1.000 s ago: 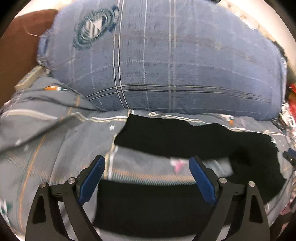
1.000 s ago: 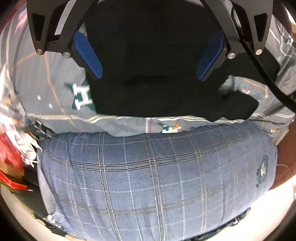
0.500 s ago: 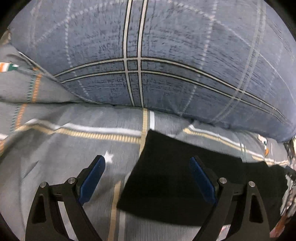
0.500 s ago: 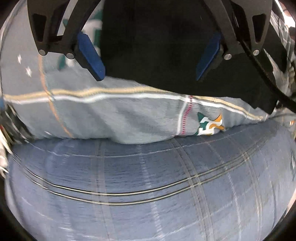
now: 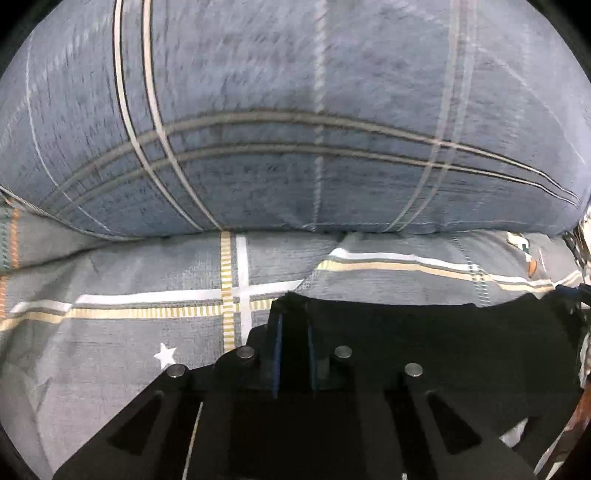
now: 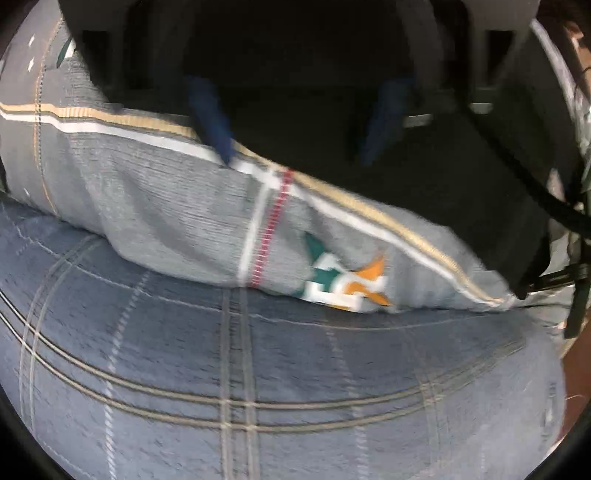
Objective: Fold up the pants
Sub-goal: 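Close both grippers on one end of the black pants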
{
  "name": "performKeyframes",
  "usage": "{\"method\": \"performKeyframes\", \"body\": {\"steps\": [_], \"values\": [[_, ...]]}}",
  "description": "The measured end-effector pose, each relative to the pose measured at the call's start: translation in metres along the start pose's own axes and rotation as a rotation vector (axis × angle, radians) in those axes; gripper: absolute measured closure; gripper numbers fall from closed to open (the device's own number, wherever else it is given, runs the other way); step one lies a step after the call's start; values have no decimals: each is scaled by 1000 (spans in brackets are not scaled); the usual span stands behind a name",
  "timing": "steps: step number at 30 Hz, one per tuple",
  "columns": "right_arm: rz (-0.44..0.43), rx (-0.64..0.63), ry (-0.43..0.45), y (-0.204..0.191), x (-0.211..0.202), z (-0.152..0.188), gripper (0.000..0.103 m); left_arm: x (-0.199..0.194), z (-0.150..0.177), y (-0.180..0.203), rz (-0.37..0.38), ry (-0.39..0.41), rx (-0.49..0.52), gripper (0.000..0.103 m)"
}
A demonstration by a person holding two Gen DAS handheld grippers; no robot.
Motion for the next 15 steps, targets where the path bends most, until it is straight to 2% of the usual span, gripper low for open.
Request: {"method": "performKeyframes", "body": {"steps": [2,3,7,15], "values": [[-25,23,-13,-5,-7,1,88,-10,1,5,-22,18,24,94],[-22,28,-8,-5,-11,2,90,-16,0,7,-23,30,22,94],[-2,66,58,-5,-41,1,91,-55,-5,9,-8,103,-27,94],[56,60,148,-28,-101,3,91,-147,-6,12,14,260,-49,96]]}}
Point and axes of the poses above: each gripper's, at about its wrist camera, not at the fingertips, and x roughly the way its jaws point, y to its right, z to its underside, the point moved 9 cm from there along x, roughly the way its jaws point, and after that the axes turned 4 degrees about -x, right-handed, at the moved point
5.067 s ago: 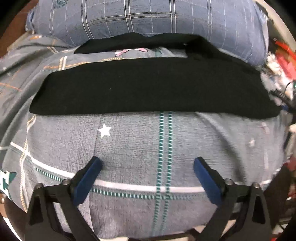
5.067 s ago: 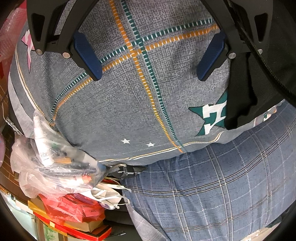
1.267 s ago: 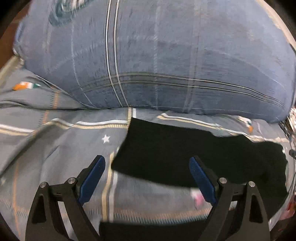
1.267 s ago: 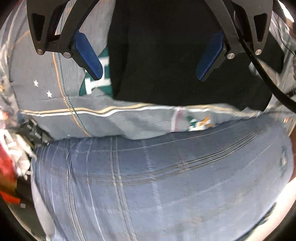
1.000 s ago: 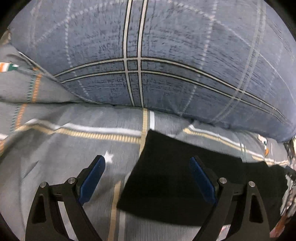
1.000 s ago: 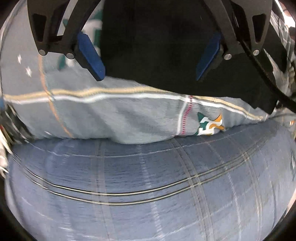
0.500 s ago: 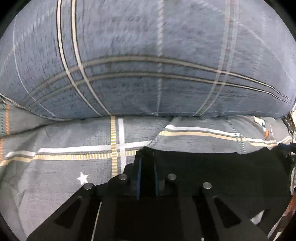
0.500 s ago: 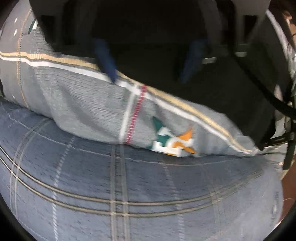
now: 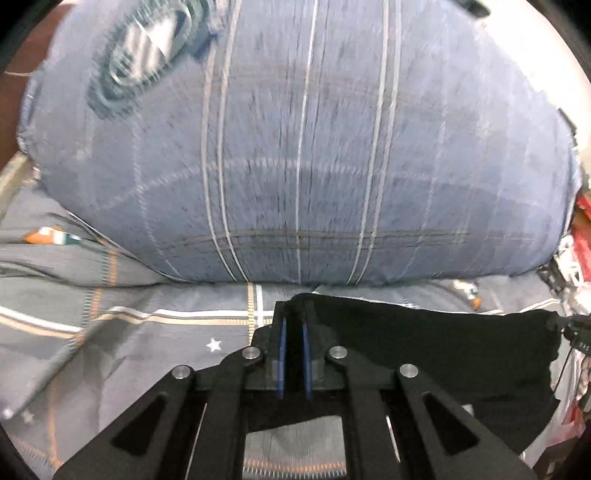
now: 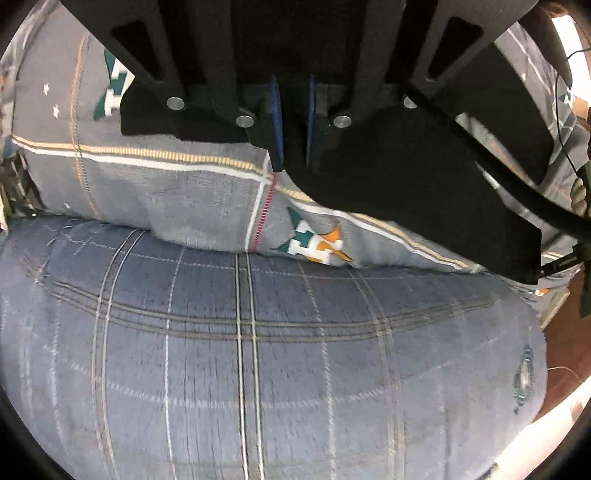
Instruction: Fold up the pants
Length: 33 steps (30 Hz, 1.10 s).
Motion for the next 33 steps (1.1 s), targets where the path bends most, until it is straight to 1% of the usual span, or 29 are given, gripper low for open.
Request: {"method": "performKeyframes", "body": {"steps": [1,2,5,6,9,11,12,13,14,15,16,17,18,19,20,21,22,23,24,27,28,29,30,33], "values": [[-3,-3,17,-6,-10,3,91,-17,-1,-4,8,22,0,96],[-8,-4,29,-11,-18,7,91,-25,4,-6,16,38,1,96],[-26,-11,62,-31,-45,32,91,-60,26,-13,38,89,-10,96],[-32,-10,67,-35,-50,39,91,-72,38,-18,27,109,-8,96],[-60,1,70,-53,-63,79,91,-97,76,-27,-30,157,21,96],[-77,20,56,-61,-68,113,91,-108,114,-37,-73,152,28,95],[-86,32,42,-64,-69,134,91,-109,131,-45,-75,139,22,94],[-88,41,26,-65,-67,152,91,-111,156,-54,-81,117,4,91],[-90,61,1,-65,-65,176,88,-113,173,-61,-87,100,-12,87],[-89,77,-25,-63,-62,193,88,-114,189,-69,-102,83,-32,87],[-69,94,-50,-59,-59,211,88,-117,210,-84,-122,60,-74,87],[-31,107,-66,-54,-58,226,85,-121,222,-96,-127,46,-115,87],[9,135,-78,-45,-59,241,85,-126,233,-108,-124,39,-168,87],[16,165,-77,-39,-60,247,84,-135,245,-126,-113,37,-253,87],[17,213,-67,-32,-64,253,79,-142,252,-137,-101,42,-314,87],[20,245,-54,-25,-68,255,72,-145,257,-146,-84,46,-367,87],[27,277,-32,-18,-74,255,68,-151,258,-155,-57,54,-424,86],[33,298,-11,-13,-79,254,59,-153,259,-160,-38,60,-455,80],[40,317,9,-11,-83,250,53,-155,259,-162,-22,67,-476,72],[28,352,50,-8,-86,235,49,-148,246,-153,44,60,-494,61],[23,359,54,-7,-84,231,48,-142,239,-144,82,50,-491,59],[22,366,60,-8,-83,227,48,-133,232,-134,116,37,-479,56],[19,372,66,-8,-83,226,48,-126,226,-126,132,24,-463,52],[16,374,74,-13,-83,225,47,-93,204,-105,123,-22,-380,51]]}}
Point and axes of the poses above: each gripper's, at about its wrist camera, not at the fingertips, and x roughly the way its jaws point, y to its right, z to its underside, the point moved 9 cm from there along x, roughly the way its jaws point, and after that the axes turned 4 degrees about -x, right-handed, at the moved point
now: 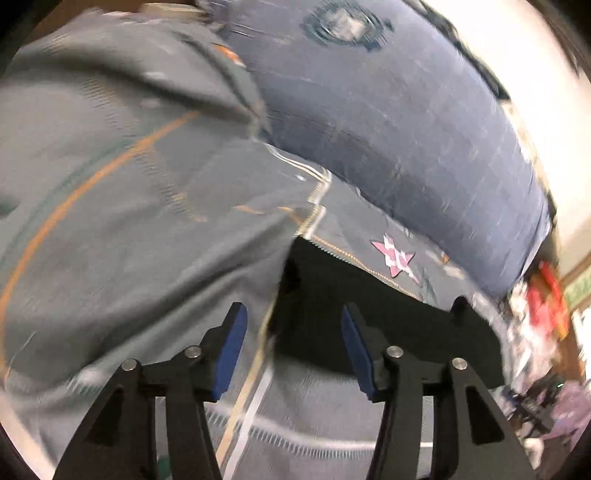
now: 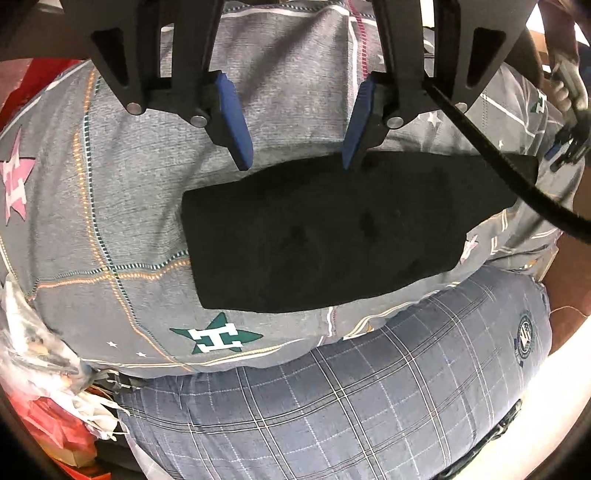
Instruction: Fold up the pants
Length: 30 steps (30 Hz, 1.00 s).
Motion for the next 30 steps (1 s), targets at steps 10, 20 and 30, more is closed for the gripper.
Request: {"method": "performKeyframes", "body": {"steps": [10,20,30], "values": [[40,-6,30,7,-6,5,47,18,-34,76,-31,10,249,95],[-141,-113,48,-86,29,-58,42,69,-20,39,-168,-89,196,92],[-62,-328,-56,-213,127,-96,28,66,-1,21,-136,-12,178,89]]}}
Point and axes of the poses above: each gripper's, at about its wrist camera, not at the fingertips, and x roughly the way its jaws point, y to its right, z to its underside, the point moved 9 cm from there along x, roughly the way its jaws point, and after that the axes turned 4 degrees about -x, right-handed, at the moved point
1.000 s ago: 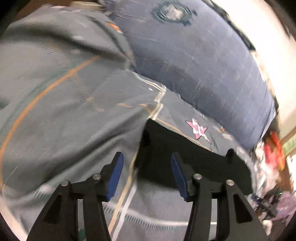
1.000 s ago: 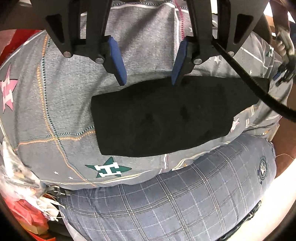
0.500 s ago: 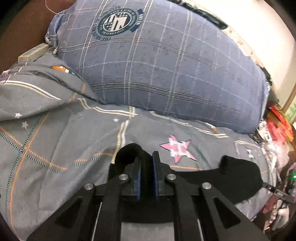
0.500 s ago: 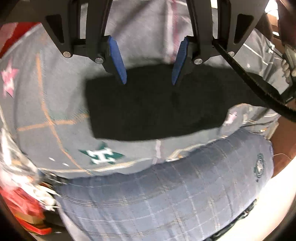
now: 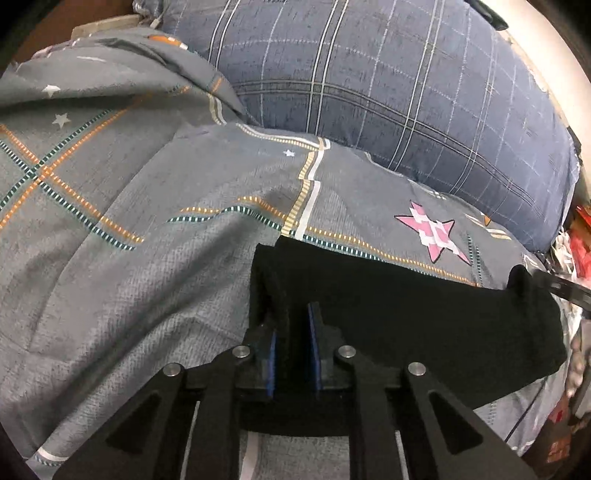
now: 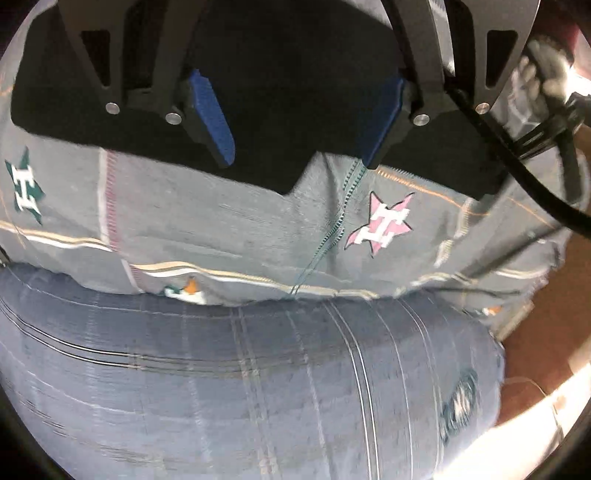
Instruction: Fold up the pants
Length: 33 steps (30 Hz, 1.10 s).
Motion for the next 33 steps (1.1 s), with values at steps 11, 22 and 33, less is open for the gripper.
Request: {"method": "performKeyframes", "body": {"steps": [11,22,33], "values": [[309,-87,-118,22,62,-40,99,-1,1,-3,83,69,-31,88],[154,140,77,69,-42,11,52,11,-32,1,20,9,-22,79],[309,486,78,227,-111,135,36,-68,-13,-21,-160,141,-176,61]]}}
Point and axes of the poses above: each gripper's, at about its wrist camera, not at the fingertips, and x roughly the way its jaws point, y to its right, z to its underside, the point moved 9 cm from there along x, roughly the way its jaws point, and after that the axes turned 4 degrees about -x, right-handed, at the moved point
